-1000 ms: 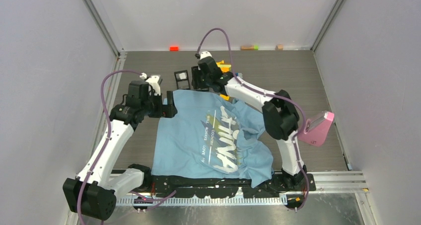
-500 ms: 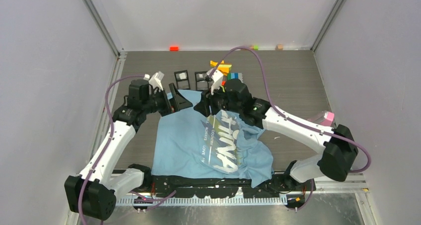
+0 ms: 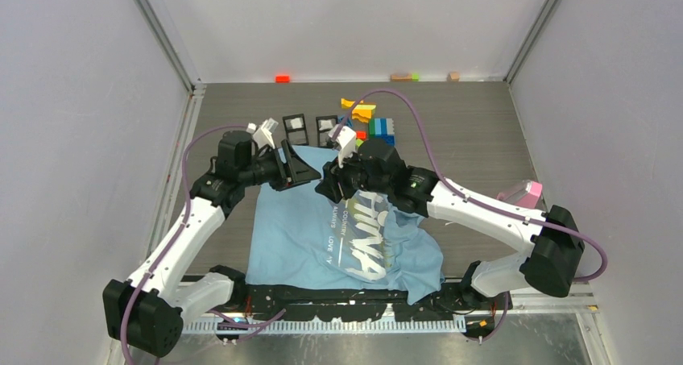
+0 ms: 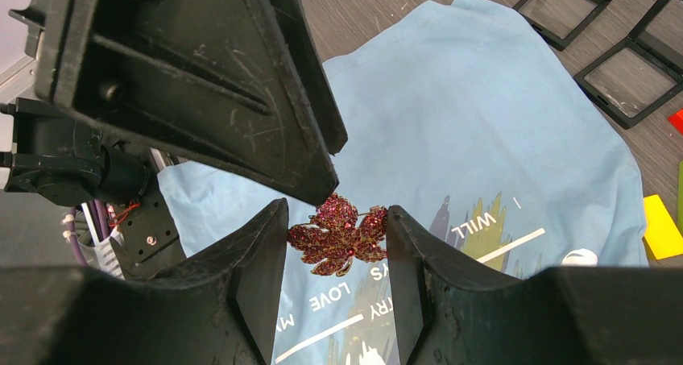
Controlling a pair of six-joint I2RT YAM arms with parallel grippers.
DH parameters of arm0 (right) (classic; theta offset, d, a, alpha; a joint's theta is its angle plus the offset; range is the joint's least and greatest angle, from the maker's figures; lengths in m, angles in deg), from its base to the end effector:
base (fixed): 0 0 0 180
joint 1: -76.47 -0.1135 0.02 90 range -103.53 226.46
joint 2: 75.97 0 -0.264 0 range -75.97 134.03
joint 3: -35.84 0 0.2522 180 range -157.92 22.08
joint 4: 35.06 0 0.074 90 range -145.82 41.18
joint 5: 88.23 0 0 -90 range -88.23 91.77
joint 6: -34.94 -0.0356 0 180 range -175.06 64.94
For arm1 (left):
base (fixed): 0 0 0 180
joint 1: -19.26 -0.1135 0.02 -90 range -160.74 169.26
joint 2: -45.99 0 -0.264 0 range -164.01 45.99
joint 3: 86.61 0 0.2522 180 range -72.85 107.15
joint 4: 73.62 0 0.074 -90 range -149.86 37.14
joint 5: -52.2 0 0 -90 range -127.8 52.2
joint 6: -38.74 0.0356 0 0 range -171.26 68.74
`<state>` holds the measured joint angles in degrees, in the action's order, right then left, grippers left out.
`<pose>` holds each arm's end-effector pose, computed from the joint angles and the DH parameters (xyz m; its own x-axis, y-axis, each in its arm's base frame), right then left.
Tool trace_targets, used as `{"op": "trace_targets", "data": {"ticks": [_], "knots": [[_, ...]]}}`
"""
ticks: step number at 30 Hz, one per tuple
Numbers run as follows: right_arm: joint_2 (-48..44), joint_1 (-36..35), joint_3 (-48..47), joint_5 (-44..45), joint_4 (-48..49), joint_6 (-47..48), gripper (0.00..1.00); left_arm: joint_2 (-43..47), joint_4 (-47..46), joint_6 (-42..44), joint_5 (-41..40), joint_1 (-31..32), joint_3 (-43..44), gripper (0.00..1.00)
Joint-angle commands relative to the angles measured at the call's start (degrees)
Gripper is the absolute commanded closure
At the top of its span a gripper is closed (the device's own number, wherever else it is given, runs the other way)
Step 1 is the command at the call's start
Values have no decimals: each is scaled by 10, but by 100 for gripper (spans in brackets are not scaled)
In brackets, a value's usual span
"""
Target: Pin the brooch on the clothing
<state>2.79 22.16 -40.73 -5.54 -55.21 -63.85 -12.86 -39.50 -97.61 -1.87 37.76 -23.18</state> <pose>0.1840 0.2639 0.3212 -0.3527 -0.2313 -0.9067 -0.8301 0.5246 0.1891 0.2061 -0.0910 0.3089 -0.8589 -0.3304 -0.3912 0.1732 0.5314 -0.8292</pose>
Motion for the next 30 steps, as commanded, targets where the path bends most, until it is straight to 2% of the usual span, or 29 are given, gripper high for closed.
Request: {"op": "trace_targets", "data": {"ticks": [1, 4, 10, 13, 15, 19, 21, 25, 27, 29, 30], "knots": [[-11, -4, -2, 10, 12, 12, 76, 8, -32, -9, 18, 4, -6, 46], [-10, -5, -4, 8, 8, 14, 76, -4, -33, -9, 32, 9, -5, 45], [2, -6, -13, 7, -8, 19, 76, -6, -52, -2, 27, 29, 0, 33], [4, -7, -14, 6, -11, 19, 77, -15, -52, 6, 29, 38, 2, 33], [3, -7, -15, 4, -12, 19, 77, -25, -48, 11, 34, 45, 3, 39], [-1, -7, -16, 5, -14, 22, 77, -49, -24, 30, 44, 58, 11, 61], [-1, -7, -18, 5, -18, 23, 77, -56, -16, 36, 43, 63, 15, 66], [-1, -8, -22, 10, -27, 28, 77, -58, -14, 37, 36, 69, 17, 89], [-1, -8, -24, 19, -35, 28, 73, -55, -14, 37, 27, 69, 15, 98], [-5, -9, -24, 29, -42, 28, 61, -50, -12, 35, 15, 69, 10, 100], [-7, -10, -24, 38, -44, 29, 50, -49, -9, 34, 6, 69, 8, 100]]}}
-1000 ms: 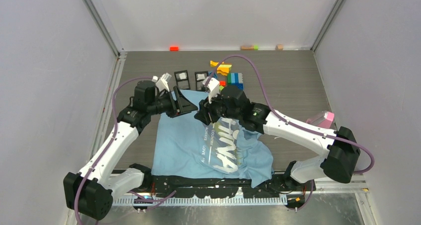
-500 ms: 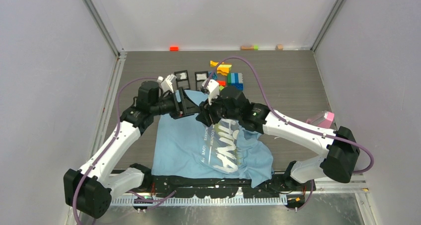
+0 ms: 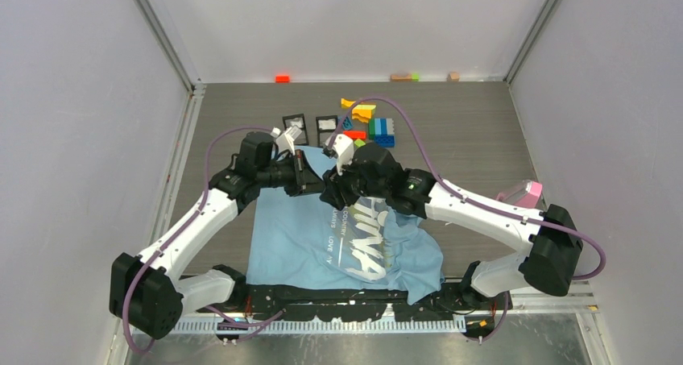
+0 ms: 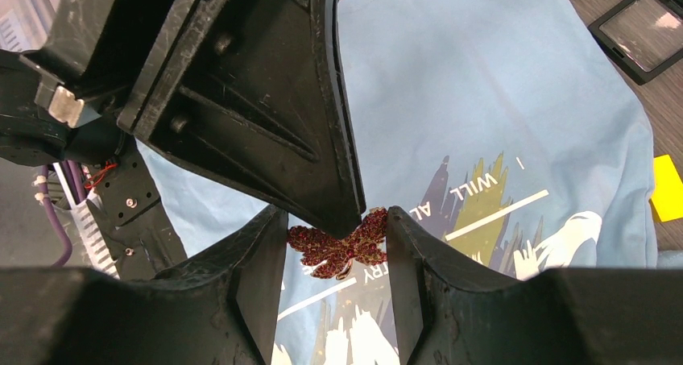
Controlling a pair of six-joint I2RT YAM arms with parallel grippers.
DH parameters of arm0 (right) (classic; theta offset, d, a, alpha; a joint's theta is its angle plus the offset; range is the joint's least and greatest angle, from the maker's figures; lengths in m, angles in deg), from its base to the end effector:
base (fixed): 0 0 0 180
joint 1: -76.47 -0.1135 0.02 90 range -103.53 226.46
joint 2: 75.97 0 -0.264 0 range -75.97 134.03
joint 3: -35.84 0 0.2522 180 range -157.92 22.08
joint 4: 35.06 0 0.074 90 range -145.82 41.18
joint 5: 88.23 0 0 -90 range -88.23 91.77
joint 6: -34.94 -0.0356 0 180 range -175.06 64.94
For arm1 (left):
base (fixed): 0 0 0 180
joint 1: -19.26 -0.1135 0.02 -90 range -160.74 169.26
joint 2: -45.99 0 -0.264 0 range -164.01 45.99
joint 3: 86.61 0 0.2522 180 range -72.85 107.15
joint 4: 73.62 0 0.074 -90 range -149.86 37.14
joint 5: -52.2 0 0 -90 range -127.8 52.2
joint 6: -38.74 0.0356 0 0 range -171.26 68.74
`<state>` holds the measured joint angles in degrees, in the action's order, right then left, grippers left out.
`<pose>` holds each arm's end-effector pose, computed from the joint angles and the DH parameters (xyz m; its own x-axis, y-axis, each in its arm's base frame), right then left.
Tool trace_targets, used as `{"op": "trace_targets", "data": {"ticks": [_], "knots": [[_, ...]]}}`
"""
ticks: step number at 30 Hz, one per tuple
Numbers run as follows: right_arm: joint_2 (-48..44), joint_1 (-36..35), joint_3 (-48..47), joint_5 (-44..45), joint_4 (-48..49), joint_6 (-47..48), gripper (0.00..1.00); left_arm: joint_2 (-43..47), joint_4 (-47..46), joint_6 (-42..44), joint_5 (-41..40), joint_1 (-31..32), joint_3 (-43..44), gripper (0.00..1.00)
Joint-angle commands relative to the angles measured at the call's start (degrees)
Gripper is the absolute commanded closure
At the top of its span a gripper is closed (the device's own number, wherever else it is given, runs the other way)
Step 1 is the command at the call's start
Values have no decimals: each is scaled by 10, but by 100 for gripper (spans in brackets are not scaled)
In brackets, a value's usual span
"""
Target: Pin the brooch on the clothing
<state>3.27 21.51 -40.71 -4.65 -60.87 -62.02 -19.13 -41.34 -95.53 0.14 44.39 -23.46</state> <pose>0.1798 0.2633 0.3088 -0.3774 -0.3284 -0.8659 -0.8304 0.5338 0.1595 0.2128 -0.1240 0.2869 -0.9198 -0.1766 -0.3503 0.2136 0.5236 -0.8248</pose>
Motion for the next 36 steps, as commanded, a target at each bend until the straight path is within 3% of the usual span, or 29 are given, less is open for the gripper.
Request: {"op": "trace_targets", "data": {"ticks": [1, 4, 12, 29, 36], "knots": [[-15, -5, -24, 33, 8, 13, 46, 15, 13, 12, -22, 3, 8, 100], [-21, -15, -27, 71, -13, 24, 38, 12, 26, 12, -43, 3, 6, 100], [-24, -66, -37, 158, -35, 53, 36, 8, 27, 4, -65, 3, -1, 100], [64, -174, -80, 335, -55, 96, 50, 9, 12, -17, -66, 3, -11, 100], [93, -193, -85, 386, -54, 102, 50, 7, 14, -16, -68, 3, -11, 100]]}}
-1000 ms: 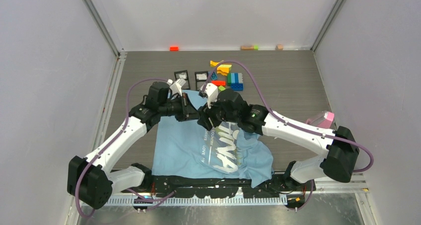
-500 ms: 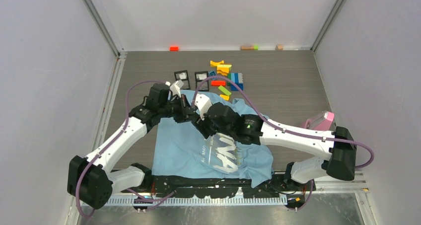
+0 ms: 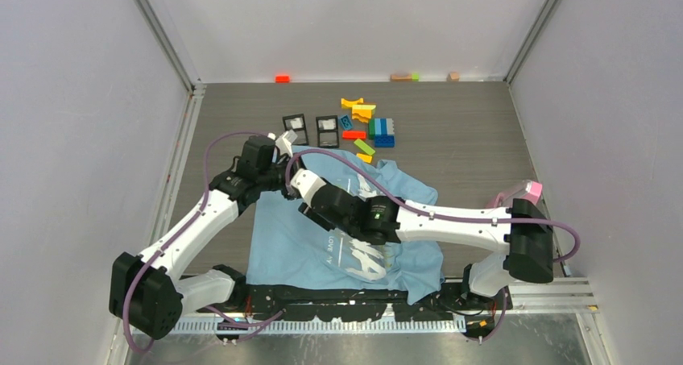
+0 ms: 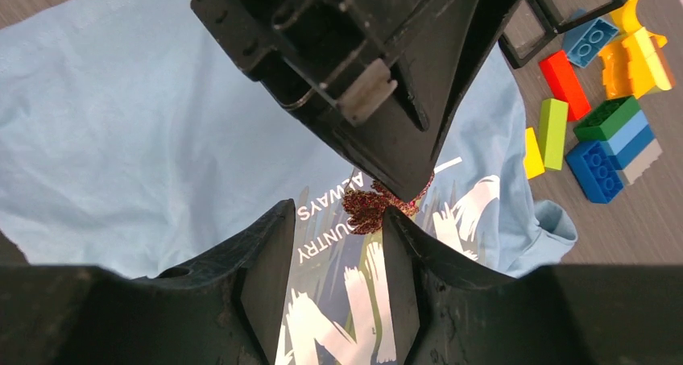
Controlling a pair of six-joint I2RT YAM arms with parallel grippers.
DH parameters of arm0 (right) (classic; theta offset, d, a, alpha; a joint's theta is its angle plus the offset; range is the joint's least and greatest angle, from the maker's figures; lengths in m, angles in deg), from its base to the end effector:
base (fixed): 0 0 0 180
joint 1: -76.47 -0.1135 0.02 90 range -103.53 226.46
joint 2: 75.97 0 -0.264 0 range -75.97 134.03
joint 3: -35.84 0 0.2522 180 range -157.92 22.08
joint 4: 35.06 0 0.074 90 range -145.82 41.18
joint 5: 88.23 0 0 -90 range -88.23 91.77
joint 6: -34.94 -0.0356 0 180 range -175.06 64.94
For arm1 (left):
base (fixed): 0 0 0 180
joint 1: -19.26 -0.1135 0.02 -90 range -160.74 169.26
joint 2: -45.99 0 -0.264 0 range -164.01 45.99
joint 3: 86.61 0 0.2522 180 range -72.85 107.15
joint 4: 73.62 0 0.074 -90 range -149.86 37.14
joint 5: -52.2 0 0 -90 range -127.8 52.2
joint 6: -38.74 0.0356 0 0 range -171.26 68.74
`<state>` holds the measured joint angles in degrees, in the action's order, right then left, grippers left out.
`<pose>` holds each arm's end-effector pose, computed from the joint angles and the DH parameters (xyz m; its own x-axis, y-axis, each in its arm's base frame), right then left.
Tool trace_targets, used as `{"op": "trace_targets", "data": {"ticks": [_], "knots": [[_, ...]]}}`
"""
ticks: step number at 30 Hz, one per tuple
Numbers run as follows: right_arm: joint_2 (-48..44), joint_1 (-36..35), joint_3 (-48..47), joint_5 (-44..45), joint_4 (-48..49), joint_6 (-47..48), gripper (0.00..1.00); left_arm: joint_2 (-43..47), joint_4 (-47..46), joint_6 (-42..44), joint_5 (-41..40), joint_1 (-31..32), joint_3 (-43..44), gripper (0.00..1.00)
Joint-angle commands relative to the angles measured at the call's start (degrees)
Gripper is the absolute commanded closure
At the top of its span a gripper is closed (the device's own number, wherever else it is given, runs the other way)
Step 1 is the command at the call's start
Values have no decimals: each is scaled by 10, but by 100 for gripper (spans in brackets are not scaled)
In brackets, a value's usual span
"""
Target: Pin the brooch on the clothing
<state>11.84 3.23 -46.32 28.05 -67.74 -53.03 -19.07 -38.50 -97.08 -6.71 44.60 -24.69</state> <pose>0.1143 0.3248 0.2868 -0.1519 -0.6144 -0.7742 -0.7643 0.5697 -0.3022 0.2113 -0.1204 0.2744 -0.9157 -0.2459 -0.3179 0.1095 0.6085 -0.7860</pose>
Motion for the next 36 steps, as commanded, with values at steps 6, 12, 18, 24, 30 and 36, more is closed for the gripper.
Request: {"op": "trace_targets", "data": {"ticks": [6, 12, 18, 24, 30, 36], "knots": [[31, -19, -24, 130, 41, 22, 63, 6, -10, 0, 2, 1, 8, 100], [39, -31, 1, 190, 117, 39, 77, 2, -12, -4, 4, 0, 9, 100], [49, -38, 9, 285, 160, 36, 99, 2, -8, 1, 3, -2, 15, 95], [1, -18, 46, 293, 171, -27, 99, 34, 53, 43, -66, -17, 49, 42], [-123, 74, 118, 153, 181, -152, 99, 74, 126, 95, -185, -31, 79, 13], [-238, 164, 191, 3, 255, -265, 100, 145, 44, 95, -163, -31, 36, 11]]}}
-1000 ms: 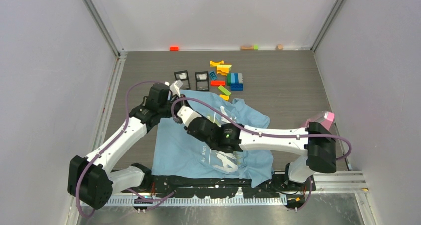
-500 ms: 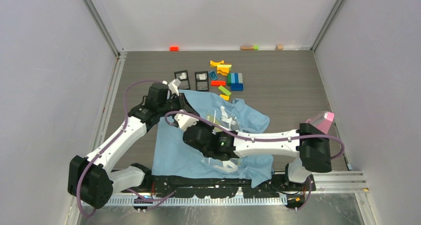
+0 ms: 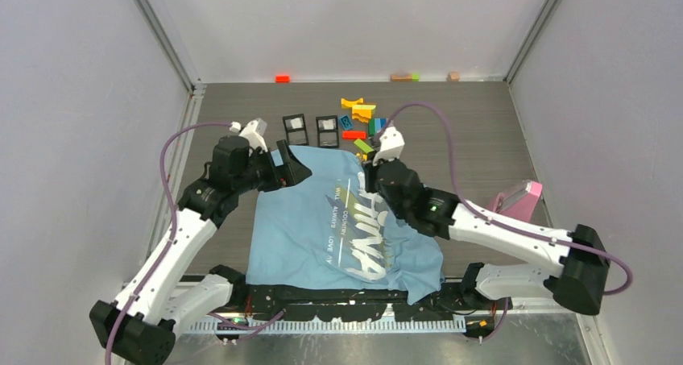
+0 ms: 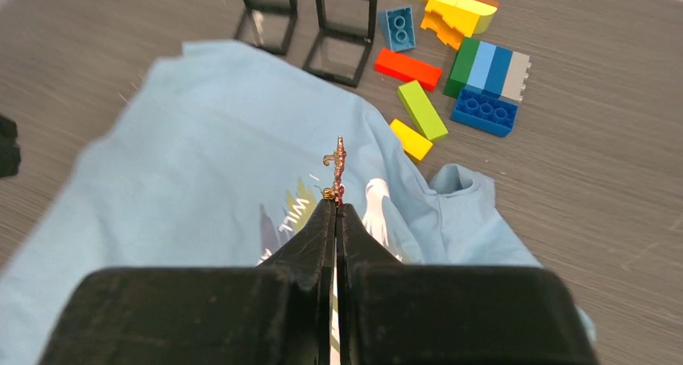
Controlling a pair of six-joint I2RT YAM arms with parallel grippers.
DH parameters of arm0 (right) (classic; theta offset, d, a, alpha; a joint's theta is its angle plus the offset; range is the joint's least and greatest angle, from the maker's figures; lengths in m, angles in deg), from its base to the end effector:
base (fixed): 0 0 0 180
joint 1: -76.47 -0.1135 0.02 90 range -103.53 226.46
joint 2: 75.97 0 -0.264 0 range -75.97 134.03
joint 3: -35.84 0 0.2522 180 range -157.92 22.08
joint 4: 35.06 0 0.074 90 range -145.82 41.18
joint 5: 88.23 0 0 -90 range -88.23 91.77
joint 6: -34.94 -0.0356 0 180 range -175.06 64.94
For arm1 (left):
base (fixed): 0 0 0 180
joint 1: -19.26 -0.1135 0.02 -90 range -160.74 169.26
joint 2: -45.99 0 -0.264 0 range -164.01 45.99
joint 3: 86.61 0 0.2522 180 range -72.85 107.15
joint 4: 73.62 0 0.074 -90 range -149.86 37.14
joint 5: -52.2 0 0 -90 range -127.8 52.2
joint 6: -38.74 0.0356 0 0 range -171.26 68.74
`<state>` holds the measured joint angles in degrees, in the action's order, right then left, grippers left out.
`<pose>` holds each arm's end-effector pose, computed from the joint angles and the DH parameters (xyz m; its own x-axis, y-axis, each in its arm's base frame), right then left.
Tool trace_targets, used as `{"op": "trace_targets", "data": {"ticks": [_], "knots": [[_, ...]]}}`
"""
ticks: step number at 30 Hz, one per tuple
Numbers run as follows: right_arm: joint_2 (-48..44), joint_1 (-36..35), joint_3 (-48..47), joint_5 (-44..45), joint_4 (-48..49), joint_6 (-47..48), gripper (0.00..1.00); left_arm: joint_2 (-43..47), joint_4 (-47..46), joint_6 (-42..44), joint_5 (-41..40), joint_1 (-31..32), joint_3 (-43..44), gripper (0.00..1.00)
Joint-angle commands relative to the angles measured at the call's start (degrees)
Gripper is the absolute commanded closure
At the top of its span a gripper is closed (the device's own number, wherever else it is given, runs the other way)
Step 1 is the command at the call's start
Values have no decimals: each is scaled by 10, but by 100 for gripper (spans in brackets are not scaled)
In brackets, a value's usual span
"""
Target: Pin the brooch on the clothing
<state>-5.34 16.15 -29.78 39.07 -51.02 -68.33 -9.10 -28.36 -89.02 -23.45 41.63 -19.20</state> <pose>0.1570 0.2319 0.3039 -0.2668 -0.0994 -0.9586 -0.3593 0.9332 0.0033 0.1875 -0.0867 0.3248 -0.7411 -0.3365 -0.5810 0.1356 0.7724 -0.6205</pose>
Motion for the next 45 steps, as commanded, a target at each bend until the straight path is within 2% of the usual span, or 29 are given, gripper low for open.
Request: {"op": "trace_targets", "data": {"ticks": [1, 5, 9, 14, 19, 27, 45], "knots": [[-86, 42, 36, -131, 97, -126, 100, 59, -93, 3, 26, -1, -32, 11], [-130, 58, 75, -184, 178, -193, 100, 91, -254, -79, 117, 0, -91, 13], [-148, 58, 105, -217, 265, -259, 99, 92, -421, -174, 169, 1, -140, 20], [-156, 58, 149, -238, 390, -313, 99, 75, -553, -244, 200, 7, -162, 32], [-154, 58, 160, -243, 433, -336, 99, 44, -666, -306, 232, 9, -178, 41], [-140, 58, 162, -254, 476, -365, 100, 29, -687, -304, 268, 20, -166, 45], [-121, 58, 153, -286, 491, -389, 99, 11, -695, -300, 268, 52, -148, 65]]}}
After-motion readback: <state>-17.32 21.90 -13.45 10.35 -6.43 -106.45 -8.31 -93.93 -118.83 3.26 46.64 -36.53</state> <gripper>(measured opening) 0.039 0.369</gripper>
